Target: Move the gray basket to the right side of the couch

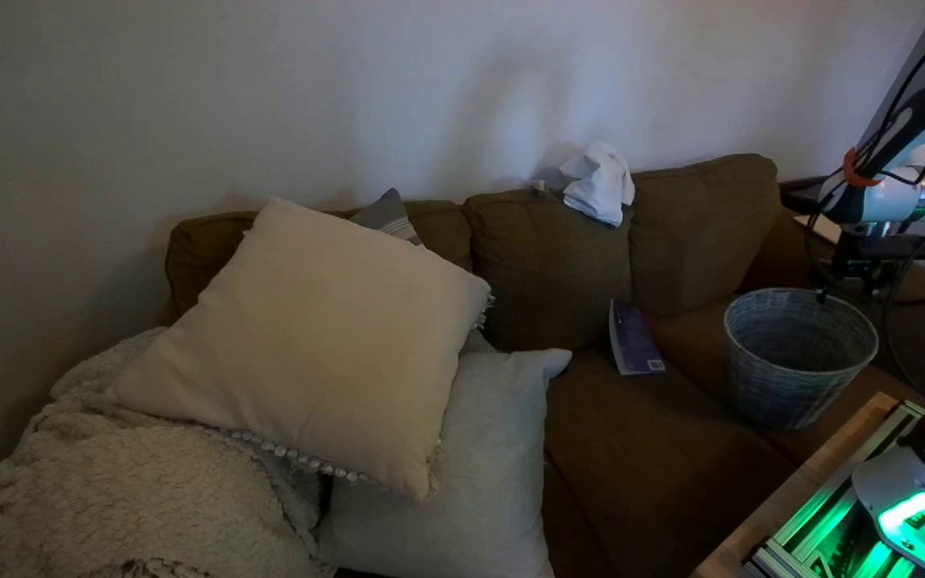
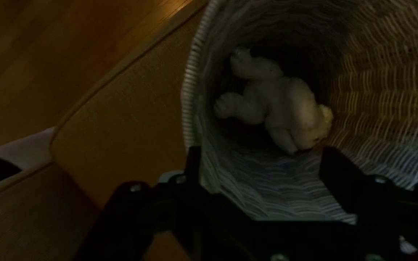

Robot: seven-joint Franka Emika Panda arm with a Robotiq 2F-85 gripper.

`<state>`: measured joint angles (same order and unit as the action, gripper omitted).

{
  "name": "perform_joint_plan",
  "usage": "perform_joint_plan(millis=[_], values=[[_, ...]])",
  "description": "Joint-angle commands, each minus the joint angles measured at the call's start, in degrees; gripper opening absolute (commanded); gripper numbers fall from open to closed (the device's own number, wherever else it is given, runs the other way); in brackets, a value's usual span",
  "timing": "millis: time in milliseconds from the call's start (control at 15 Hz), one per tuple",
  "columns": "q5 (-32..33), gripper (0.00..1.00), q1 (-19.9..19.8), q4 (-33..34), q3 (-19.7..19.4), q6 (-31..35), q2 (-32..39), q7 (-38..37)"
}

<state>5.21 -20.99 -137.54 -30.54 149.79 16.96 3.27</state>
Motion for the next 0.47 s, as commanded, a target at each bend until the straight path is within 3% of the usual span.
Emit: perform_joint_plan(millis=[0, 200, 333, 400], values=[[15.3, 1.00, 15.8, -5.5, -12.3, 6.2, -4.9, -16.0], [29.7, 1.00, 29.4, -6.7, -19.2, 9.8, -6.8, -28.1], [38.6, 1.00, 34.1, -8.3, -19.1, 10.3, -10.9, -33.3], [33.3, 1.00, 26.6, -4.9, -13.9, 9.1, -6.3, -30.4]])
